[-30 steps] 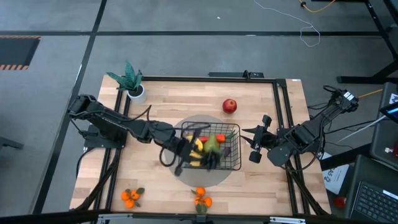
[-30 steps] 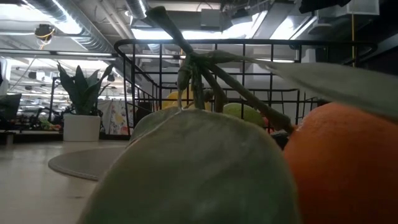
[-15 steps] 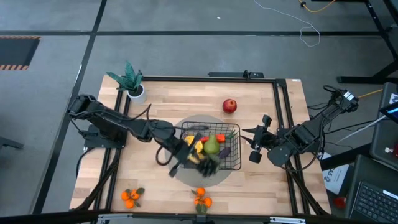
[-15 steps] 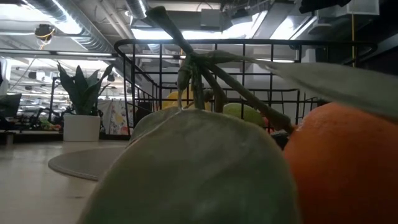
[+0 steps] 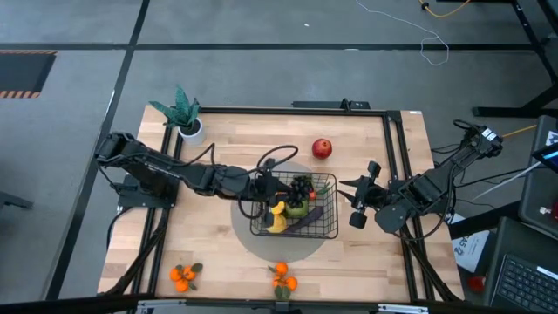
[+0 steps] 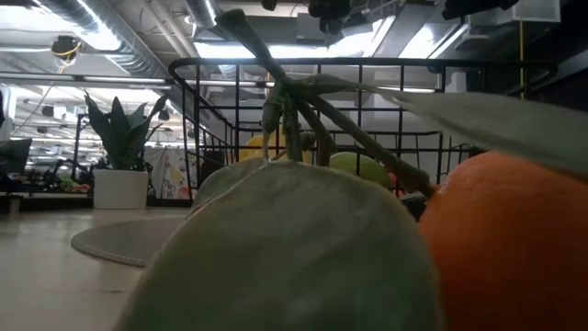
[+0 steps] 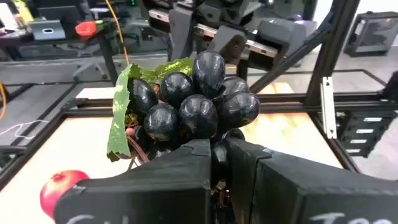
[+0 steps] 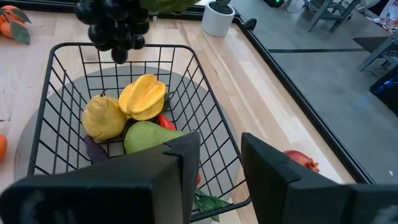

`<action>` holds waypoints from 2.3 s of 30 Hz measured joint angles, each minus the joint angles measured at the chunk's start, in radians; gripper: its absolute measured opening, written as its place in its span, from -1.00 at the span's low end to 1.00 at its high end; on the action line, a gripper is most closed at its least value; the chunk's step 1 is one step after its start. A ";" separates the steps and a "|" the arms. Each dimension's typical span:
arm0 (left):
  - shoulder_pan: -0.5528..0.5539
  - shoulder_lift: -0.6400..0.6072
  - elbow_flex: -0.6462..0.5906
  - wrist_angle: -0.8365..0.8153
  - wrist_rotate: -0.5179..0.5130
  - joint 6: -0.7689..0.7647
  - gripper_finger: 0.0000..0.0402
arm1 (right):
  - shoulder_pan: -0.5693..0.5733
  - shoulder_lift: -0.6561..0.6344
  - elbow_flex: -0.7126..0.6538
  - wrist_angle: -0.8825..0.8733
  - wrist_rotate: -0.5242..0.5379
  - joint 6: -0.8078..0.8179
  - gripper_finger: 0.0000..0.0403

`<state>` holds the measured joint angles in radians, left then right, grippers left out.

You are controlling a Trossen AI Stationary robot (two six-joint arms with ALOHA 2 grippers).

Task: Build produce basket
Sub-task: Put the purple grapes into the wire basket

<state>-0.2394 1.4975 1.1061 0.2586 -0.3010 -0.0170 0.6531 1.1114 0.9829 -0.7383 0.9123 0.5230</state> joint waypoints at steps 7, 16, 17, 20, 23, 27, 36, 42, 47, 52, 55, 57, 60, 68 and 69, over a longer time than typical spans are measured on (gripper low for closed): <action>-0.001 0.000 0.000 0.083 0.295 0.094 -0.97 | 0.000 0.000 0.000 0.000 -0.042 0.000 -0.43; -0.013 -0.001 0.000 0.118 0.508 0.117 -0.97 | 0.000 0.001 0.000 0.000 -0.051 0.028 -0.43; -0.014 -0.001 0.000 0.117 0.464 0.118 -0.97 | 0.000 0.001 0.000 0.000 -0.050 0.046 -0.43; -0.012 -0.001 0.000 0.101 0.324 0.116 -0.97 | 0.000 0.001 0.000 0.000 -0.050 0.091 -0.43; -0.012 0.000 0.000 0.062 0.174 0.108 -0.97 | 0.000 0.002 0.000 0.000 -0.050 0.104 -0.43; -0.008 -0.001 0.000 0.030 0.084 0.105 -0.97 | 0.000 0.002 0.000 -0.004 -0.050 0.104 -0.43; 0.003 0.000 0.000 0.056 0.411 0.106 -0.97 | 0.000 0.024 0.000 -0.006 -0.050 0.102 -0.43; 0.027 0.000 0.000 -0.038 0.269 0.101 -0.97 | 0.000 0.054 0.000 -0.007 -0.049 0.102 -0.43; 0.057 0.000 0.000 -0.068 0.266 0.074 -0.97 | 0.000 0.059 0.000 -0.007 -0.048 0.097 -0.43; 0.056 0.016 0.000 -0.066 0.262 0.071 -0.84 | 0.000 0.059 0.000 -0.007 -0.042 0.096 -0.43; 0.057 0.022 0.000 -0.065 0.258 0.071 -0.72 | 0.000 0.059 0.000 -0.007 -0.042 0.097 -0.43; 0.058 0.022 0.000 -0.064 0.257 0.071 -0.66 | 0.000 0.058 0.000 -0.007 -0.042 0.097 -0.43; 0.063 0.022 0.000 -0.064 0.258 0.070 -0.60 | 0.000 0.058 0.000 -0.007 -0.042 0.097 -0.43; 0.063 0.022 0.000 -0.062 0.167 0.049 -0.51 | 0.000 0.058 0.000 -0.007 -0.042 0.097 -0.43; 0.064 0.022 0.000 -0.062 0.147 0.047 -0.50 | 0.000 0.058 0.000 -0.007 -0.042 0.097 -0.43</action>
<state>-0.1757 1.5192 1.1065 0.1963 -0.1544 0.0305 0.6533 1.1698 0.9829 -0.7453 0.8703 0.6197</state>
